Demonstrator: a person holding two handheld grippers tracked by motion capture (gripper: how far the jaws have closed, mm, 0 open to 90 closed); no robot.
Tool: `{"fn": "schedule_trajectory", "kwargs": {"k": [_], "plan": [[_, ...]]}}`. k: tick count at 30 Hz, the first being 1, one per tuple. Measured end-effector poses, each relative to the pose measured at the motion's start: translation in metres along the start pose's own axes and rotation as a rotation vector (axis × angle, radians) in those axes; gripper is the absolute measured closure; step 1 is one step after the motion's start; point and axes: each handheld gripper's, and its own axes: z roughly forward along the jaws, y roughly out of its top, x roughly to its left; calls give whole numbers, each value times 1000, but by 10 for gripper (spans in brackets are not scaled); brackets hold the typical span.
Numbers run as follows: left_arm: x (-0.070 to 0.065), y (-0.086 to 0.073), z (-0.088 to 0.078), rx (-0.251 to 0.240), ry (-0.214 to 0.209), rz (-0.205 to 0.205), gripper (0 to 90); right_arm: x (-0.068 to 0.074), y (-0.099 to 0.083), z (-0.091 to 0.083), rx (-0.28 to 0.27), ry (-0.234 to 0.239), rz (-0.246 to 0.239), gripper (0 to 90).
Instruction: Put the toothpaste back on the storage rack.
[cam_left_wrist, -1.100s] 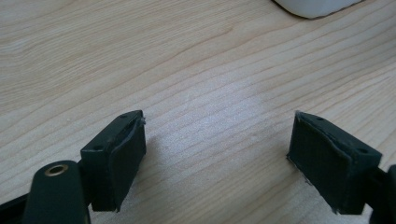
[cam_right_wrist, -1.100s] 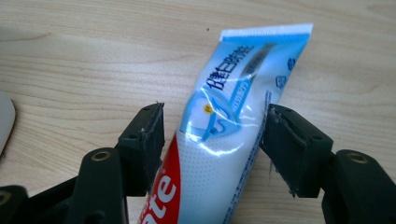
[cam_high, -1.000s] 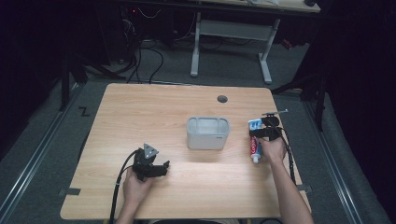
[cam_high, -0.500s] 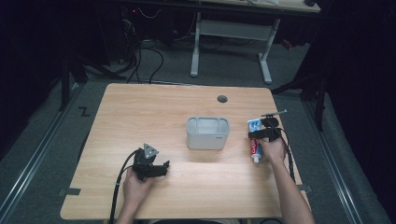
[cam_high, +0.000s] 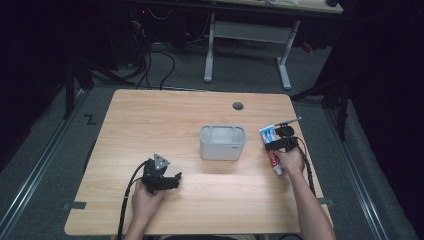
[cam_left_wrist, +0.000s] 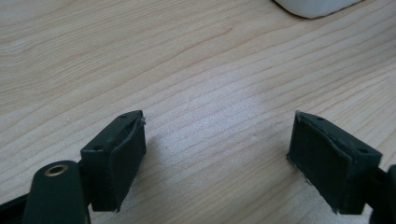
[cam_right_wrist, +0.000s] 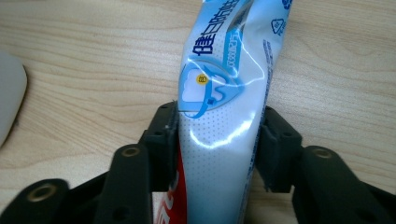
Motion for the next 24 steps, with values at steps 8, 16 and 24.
{"fn": "schedule_trajectory", "kwargs": {"k": [8, 16, 24], "plan": [[0, 0, 0, 0, 0, -1, 192, 8, 2, -4, 19, -40, -100, 699], [0, 0, 0, 0, -1, -2, 191, 8, 2, -6, 42, 26, -106, 710], [0, 0, 0, 0, -1, -2, 191, 8, -3, -25, -17, 125, -104, 708]]}}
